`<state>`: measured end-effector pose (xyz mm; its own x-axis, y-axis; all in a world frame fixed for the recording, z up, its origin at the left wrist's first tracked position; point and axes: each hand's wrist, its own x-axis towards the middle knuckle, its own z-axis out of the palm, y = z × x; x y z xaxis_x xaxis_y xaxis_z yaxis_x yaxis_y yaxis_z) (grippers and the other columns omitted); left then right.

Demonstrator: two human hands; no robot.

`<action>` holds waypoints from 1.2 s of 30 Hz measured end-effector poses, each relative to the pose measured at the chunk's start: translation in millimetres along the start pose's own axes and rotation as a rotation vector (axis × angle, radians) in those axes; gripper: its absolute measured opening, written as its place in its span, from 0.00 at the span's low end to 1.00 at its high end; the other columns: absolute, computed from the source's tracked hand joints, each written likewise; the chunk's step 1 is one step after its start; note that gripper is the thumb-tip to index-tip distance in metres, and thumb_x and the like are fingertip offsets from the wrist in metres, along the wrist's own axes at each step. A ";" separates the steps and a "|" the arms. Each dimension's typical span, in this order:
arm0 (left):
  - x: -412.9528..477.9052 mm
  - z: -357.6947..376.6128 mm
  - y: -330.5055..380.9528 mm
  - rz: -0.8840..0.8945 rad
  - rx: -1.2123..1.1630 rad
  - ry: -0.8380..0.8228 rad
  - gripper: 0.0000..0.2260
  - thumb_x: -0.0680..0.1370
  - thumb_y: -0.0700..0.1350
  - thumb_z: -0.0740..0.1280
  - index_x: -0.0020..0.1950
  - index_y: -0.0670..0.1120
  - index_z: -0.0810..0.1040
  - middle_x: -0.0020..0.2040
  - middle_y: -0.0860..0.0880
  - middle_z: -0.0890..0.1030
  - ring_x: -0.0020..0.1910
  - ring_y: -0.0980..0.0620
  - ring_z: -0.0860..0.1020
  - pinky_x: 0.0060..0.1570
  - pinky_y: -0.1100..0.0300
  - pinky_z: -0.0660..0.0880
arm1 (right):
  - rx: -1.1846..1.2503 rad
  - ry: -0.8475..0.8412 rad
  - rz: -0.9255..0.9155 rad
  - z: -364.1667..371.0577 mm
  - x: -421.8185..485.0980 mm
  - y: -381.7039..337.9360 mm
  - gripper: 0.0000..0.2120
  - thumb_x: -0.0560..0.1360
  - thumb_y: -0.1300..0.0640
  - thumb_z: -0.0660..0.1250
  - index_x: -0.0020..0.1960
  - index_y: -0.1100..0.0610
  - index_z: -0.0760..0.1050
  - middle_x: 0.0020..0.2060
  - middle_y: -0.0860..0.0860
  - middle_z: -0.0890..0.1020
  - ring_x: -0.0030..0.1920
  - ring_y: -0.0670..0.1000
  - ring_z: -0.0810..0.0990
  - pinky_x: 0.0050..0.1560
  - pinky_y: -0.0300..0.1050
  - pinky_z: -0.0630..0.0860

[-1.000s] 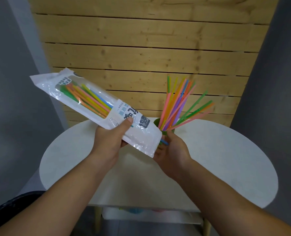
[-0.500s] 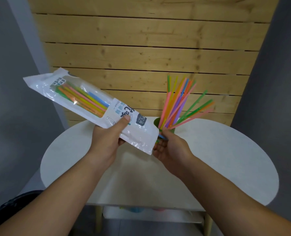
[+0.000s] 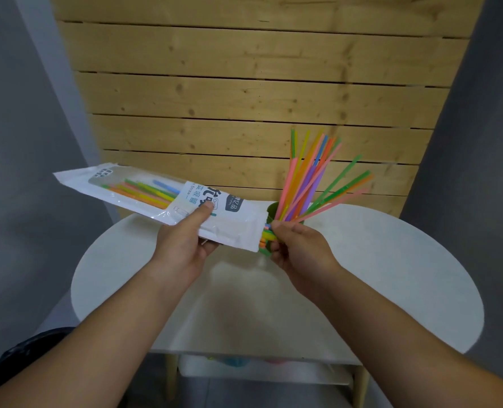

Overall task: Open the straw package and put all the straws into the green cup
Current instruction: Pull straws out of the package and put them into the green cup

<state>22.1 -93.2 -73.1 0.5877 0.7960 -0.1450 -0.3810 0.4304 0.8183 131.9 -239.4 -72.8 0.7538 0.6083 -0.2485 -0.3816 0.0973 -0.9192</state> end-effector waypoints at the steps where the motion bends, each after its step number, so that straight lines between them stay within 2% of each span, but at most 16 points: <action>1: 0.5 -0.5 0.4 -0.015 -0.014 0.006 0.11 0.77 0.37 0.74 0.58 0.47 0.82 0.50 0.47 0.90 0.47 0.48 0.88 0.37 0.52 0.85 | -0.011 -0.016 -0.016 -1.6 0.2 -1.3 0.05 0.79 0.60 0.68 0.50 0.63 0.80 0.36 0.54 0.77 0.31 0.45 0.75 0.32 0.36 0.76; 4: 1.8 -2.7 1.6 -0.065 -0.065 0.025 0.11 0.77 0.37 0.74 0.58 0.47 0.81 0.51 0.46 0.89 0.48 0.48 0.88 0.38 0.52 0.85 | -0.034 -0.005 -0.036 -7.0 1.8 -8.5 0.05 0.77 0.62 0.70 0.50 0.64 0.82 0.37 0.56 0.79 0.30 0.45 0.77 0.34 0.36 0.78; 7: 2.8 -5.1 2.7 -0.114 -0.127 0.053 0.12 0.77 0.37 0.73 0.59 0.46 0.81 0.50 0.45 0.89 0.46 0.48 0.88 0.35 0.55 0.84 | -0.028 0.040 -0.065 -16.0 4.8 -18.7 0.03 0.77 0.63 0.71 0.46 0.63 0.82 0.33 0.55 0.78 0.27 0.44 0.76 0.30 0.36 0.77; 11: 2.5 -5.4 3.8 -0.147 -0.200 0.074 0.10 0.77 0.35 0.72 0.58 0.43 0.80 0.45 0.45 0.90 0.42 0.48 0.89 0.32 0.57 0.83 | 0.087 0.025 -0.044 -26.1 6.4 -28.2 0.04 0.76 0.60 0.72 0.46 0.61 0.83 0.31 0.53 0.80 0.29 0.44 0.77 0.30 0.36 0.77; 16: 0.8 -3.1 3.9 -0.152 -0.224 0.063 0.08 0.78 0.35 0.72 0.55 0.43 0.81 0.43 0.46 0.89 0.40 0.49 0.89 0.32 0.57 0.83 | 0.148 -0.015 -0.032 -21.7 2.8 -27.6 0.09 0.73 0.54 0.75 0.37 0.57 0.86 0.30 0.51 0.81 0.29 0.44 0.77 0.32 0.36 0.79; 18: 0.4 -2.9 4.2 -0.155 -0.237 0.066 0.08 0.77 0.35 0.72 0.55 0.43 0.81 0.43 0.46 0.90 0.40 0.49 0.89 0.31 0.57 0.83 | 0.190 -0.029 -0.026 -17.3 0.3 -25.3 0.09 0.72 0.53 0.76 0.42 0.59 0.85 0.31 0.52 0.80 0.29 0.45 0.77 0.32 0.36 0.79; 21: -0.3 -2.6 5.9 -0.153 -0.255 0.073 0.08 0.77 0.35 0.72 0.55 0.43 0.81 0.43 0.46 0.90 0.40 0.49 0.89 0.31 0.57 0.83 | 0.275 -0.052 0.007 -10.4 -2.1 -19.5 0.14 0.72 0.52 0.75 0.52 0.61 0.80 0.34 0.53 0.79 0.30 0.46 0.77 0.32 0.37 0.78; 26: -2.9 -1.4 6.1 -0.155 -0.274 0.065 0.07 0.77 0.35 0.72 0.54 0.43 0.81 0.44 0.45 0.90 0.40 0.48 0.89 0.32 0.56 0.83 | 0.238 -0.100 0.060 3.9 -5.2 -6.8 0.23 0.66 0.45 0.76 0.56 0.57 0.78 0.35 0.51 0.79 0.33 0.46 0.78 0.33 0.39 0.78; 30: -6.5 0.9 1.9 -0.171 -0.264 0.068 0.09 0.77 0.35 0.73 0.56 0.42 0.81 0.45 0.45 0.89 0.41 0.48 0.89 0.32 0.56 0.83 | 0.260 -0.074 -0.009 14.2 -0.2 -2.5 0.14 0.76 0.50 0.71 0.57 0.57 0.78 0.36 0.51 0.80 0.33 0.45 0.78 0.34 0.39 0.78; 33: -8.3 2.4 -0.8 -0.184 -0.267 0.076 0.09 0.77 0.35 0.73 0.56 0.42 0.80 0.44 0.44 0.89 0.40 0.48 0.89 0.31 0.56 0.83 | 0.291 -0.027 -0.092 17.9 3.7 -6.0 0.10 0.79 0.54 0.69 0.54 0.60 0.78 0.35 0.51 0.80 0.31 0.44 0.77 0.34 0.38 0.79; 36: -7.8 2.5 -0.8 -0.190 -0.276 0.086 0.08 0.77 0.35 0.73 0.55 0.42 0.80 0.43 0.44 0.89 0.39 0.48 0.89 0.30 0.57 0.83 | 0.200 0.025 -0.180 16.1 6.7 -8.9 0.07 0.79 0.54 0.68 0.50 0.58 0.79 0.36 0.51 0.80 0.31 0.43 0.79 0.35 0.37 0.79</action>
<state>19.6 -100.8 -71.2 0.6087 0.7184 -0.3368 -0.4562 0.6642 0.5922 131.7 -223.6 -61.4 0.8310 0.5479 -0.0959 -0.3362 0.3574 -0.8714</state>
